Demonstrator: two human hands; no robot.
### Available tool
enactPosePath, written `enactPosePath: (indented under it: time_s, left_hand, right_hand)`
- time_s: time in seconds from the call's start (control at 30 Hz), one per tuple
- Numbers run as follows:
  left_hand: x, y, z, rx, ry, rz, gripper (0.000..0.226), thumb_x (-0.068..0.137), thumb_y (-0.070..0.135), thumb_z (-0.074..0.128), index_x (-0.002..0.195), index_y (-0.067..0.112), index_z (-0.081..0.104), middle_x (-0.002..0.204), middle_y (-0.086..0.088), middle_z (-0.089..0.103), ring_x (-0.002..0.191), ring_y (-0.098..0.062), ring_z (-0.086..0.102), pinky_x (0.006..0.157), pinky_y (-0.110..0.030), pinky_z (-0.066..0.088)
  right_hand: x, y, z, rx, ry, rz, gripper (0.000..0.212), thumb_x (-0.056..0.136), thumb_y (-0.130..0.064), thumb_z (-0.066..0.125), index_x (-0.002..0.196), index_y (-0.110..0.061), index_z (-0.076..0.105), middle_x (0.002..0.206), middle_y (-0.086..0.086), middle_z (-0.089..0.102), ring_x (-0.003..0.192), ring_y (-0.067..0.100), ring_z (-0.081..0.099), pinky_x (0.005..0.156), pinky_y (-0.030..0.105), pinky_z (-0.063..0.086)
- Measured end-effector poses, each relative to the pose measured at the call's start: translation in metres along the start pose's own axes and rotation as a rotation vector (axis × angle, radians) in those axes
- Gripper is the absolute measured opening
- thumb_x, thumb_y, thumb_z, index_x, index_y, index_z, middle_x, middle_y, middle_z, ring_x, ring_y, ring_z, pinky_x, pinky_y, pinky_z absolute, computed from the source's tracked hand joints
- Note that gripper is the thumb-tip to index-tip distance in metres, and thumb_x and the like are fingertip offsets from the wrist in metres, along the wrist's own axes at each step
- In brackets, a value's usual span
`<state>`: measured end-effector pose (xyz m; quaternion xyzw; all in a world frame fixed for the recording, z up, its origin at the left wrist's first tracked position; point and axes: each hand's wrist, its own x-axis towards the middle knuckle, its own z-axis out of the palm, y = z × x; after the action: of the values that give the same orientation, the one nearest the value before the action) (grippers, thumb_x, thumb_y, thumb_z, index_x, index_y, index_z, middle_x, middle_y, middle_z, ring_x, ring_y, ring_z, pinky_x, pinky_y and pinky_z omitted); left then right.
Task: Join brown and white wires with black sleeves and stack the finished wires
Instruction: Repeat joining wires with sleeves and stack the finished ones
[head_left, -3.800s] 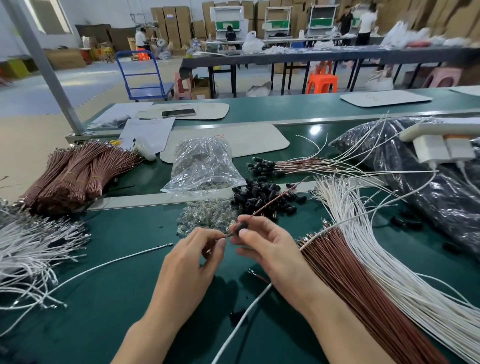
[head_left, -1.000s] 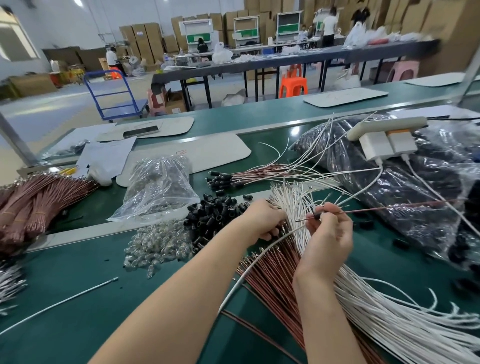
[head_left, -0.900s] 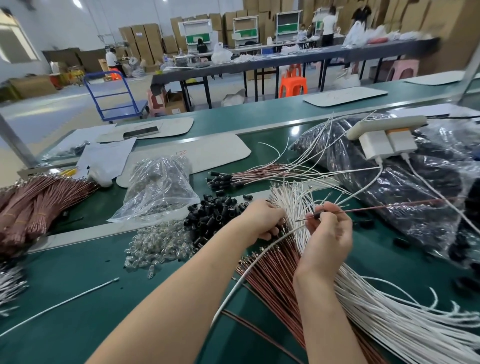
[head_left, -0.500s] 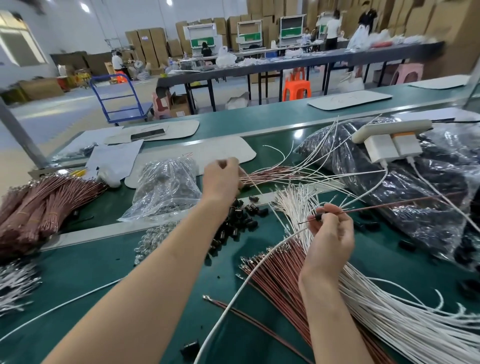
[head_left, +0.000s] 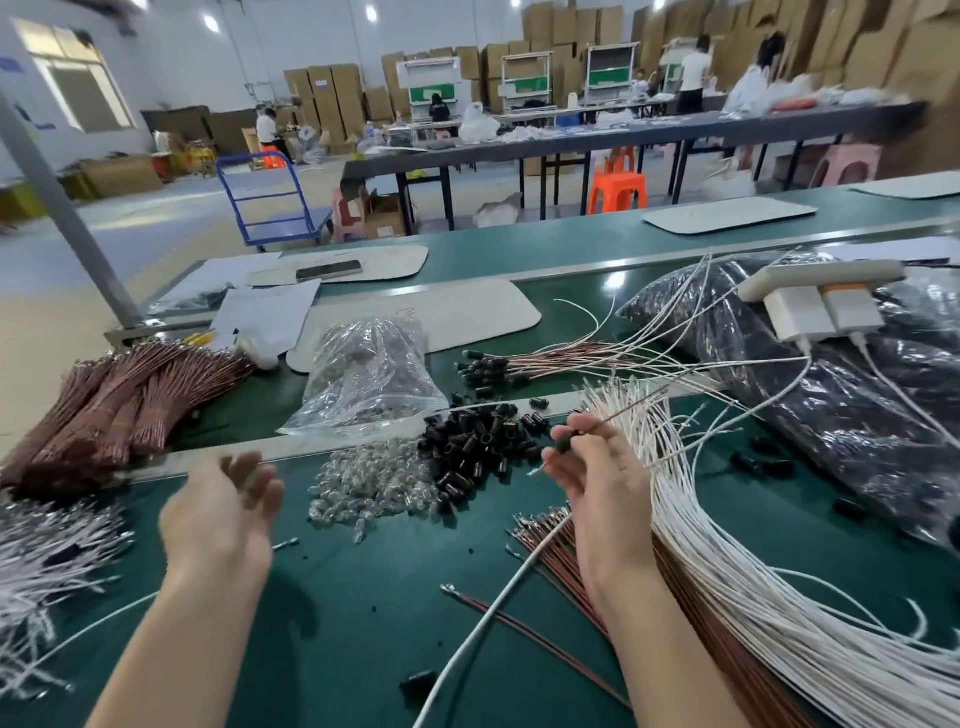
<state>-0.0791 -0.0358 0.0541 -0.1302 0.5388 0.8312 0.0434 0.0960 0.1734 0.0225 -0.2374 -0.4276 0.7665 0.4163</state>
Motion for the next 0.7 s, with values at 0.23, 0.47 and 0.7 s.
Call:
enactPosePath:
  time_s: [0.23,0.47,0.7]
  left_hand:
    - [0.008,-0.023,-0.048,0.261,-0.07,-0.196,0.031,0.107,0.023,0.037,0.093,0.006,0.059,0.09,-0.008,0.068,0.058,-0.014,0.068,0.04,-0.016,0.051]
    - [-0.018,-0.041,-0.036,1.01,-0.243,0.529,0.043,0.105,0.04,0.044,0.078,0.018,0.069,0.061,0.001,0.068,0.054,-0.022,0.062,0.058,-0.039,0.05]
    - [-0.012,-0.068,0.008,1.373,-0.347,0.973,0.028,0.104,0.029,0.051,0.127,0.019,0.064,0.124,-0.004,0.063,0.115,-0.026,0.055,0.099,-0.041,0.038]
  right_hand:
    - [-0.008,0.006,0.007,0.037,-0.068,0.105,0.016,0.099,-0.004,0.052,0.1,-0.011,0.066,0.088,0.005,0.069,0.079,0.016,0.069,0.08,0.03,0.056]
    - [-0.012,0.016,0.013,-0.08,-0.108,0.111,0.011,0.096,-0.007,0.063,0.104,-0.011,0.069,0.096,0.008,0.068,0.088,0.021,0.072,0.084,0.027,0.059]
    - [-0.014,0.02,0.014,-0.122,-0.165,0.121,0.013,0.095,-0.004,0.064,0.102,-0.013,0.071,0.095,0.006,0.071,0.088,0.021,0.072,0.087,0.032,0.058]
